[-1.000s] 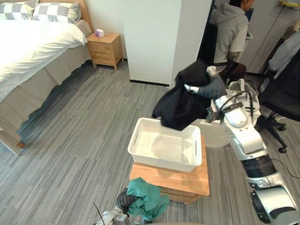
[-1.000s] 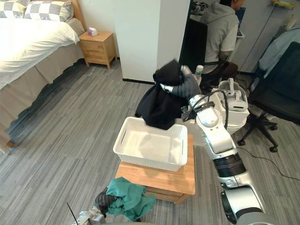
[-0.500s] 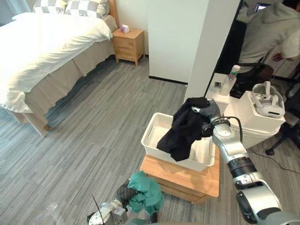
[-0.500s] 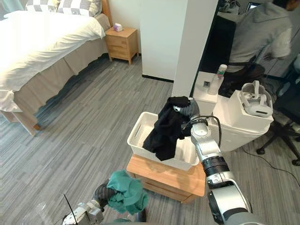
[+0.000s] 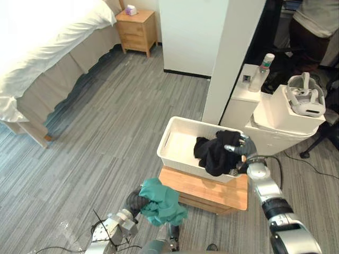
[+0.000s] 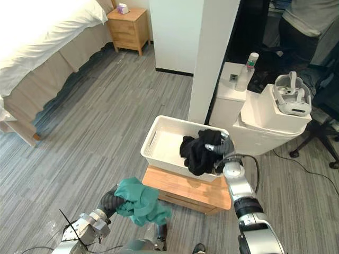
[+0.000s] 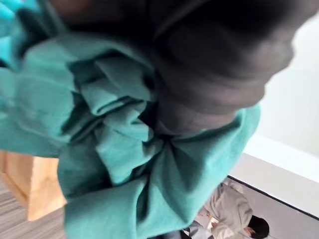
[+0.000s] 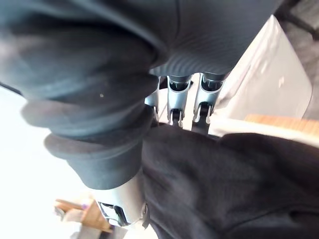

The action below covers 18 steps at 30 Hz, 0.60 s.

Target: Tidy the bed and pick cloth on bed and put in laundry

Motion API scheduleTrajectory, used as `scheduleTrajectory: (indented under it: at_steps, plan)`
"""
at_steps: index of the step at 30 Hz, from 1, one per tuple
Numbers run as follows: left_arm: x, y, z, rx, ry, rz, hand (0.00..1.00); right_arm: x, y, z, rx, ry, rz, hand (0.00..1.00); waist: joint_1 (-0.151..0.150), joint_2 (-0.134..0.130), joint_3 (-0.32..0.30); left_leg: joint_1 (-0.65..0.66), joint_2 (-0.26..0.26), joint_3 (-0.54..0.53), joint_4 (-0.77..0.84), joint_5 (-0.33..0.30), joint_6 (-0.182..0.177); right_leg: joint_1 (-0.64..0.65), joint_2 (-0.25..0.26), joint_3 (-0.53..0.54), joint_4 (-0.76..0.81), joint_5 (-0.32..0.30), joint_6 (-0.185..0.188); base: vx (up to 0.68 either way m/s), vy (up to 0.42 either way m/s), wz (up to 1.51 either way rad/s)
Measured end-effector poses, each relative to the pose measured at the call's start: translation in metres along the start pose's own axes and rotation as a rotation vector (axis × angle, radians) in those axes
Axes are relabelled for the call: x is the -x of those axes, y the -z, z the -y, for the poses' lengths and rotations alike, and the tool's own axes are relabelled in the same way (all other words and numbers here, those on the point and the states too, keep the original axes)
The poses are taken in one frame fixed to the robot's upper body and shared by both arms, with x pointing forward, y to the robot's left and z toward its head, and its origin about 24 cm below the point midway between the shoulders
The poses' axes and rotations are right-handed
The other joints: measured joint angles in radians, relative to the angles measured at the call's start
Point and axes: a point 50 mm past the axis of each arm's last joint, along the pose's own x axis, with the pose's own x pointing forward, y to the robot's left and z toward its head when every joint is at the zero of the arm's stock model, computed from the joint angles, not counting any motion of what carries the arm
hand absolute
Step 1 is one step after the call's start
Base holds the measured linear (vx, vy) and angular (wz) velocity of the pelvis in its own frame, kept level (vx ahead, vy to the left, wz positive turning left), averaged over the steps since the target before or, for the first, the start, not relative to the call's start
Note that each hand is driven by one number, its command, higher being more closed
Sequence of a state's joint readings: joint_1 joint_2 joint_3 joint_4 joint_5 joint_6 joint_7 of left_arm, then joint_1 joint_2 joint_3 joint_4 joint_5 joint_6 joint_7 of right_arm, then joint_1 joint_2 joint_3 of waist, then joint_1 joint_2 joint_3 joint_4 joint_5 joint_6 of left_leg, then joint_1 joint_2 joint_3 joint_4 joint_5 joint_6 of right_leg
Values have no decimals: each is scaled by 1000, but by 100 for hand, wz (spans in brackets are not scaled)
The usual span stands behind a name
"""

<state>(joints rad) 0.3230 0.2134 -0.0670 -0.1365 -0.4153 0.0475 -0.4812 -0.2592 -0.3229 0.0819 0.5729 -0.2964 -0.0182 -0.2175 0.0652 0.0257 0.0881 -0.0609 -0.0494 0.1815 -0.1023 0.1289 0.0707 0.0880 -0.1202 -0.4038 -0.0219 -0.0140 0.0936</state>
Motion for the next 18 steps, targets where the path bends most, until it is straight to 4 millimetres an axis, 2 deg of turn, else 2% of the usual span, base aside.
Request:
scheduleTrajectory:
  at_steps: [3,7,9,11,12,14,18]
  plan:
    - [-10,-23,5,-41,45,101,100,3,-4,3,103,31,41,0,0,-1,0,14,11,15,-1,-4,-5,7,8,14,1,-1,-5,-69,-15,-13]
    - [-14,-54,12,-119,59,253,100,4,-18,12,138,102,93,0,-25,-7,-2,32,18,33,-1,-9,1,21,12,21,2,-1,-12,-70,13,-7]
    - [-16,-66,12,-186,31,310,100,7,-17,18,133,133,86,0,-25,-7,-2,38,20,49,-1,-12,5,21,12,35,1,6,-14,-49,48,-23]
    - [-21,-89,6,-333,-62,392,100,19,-8,31,69,198,55,0,-30,-7,-2,58,22,90,-1,-21,16,26,9,69,0,17,-10,-37,64,-40]
    - [-21,-92,6,-359,-77,401,100,21,-7,33,60,206,49,0,-32,-8,-2,61,22,94,-1,-22,17,27,9,73,0,17,-10,-30,58,-41]
    - [-24,-113,-1,-530,-212,476,100,38,6,45,-28,276,-1,0,-62,-12,-15,75,28,168,-1,-44,15,30,2,102,0,23,-3,-30,57,-37]
    - [-28,-146,-10,-694,-325,573,100,70,28,63,-143,378,-80,0,-102,-28,-35,98,40,276,-1,-73,-5,30,1,144,-1,24,0,-22,34,-39]
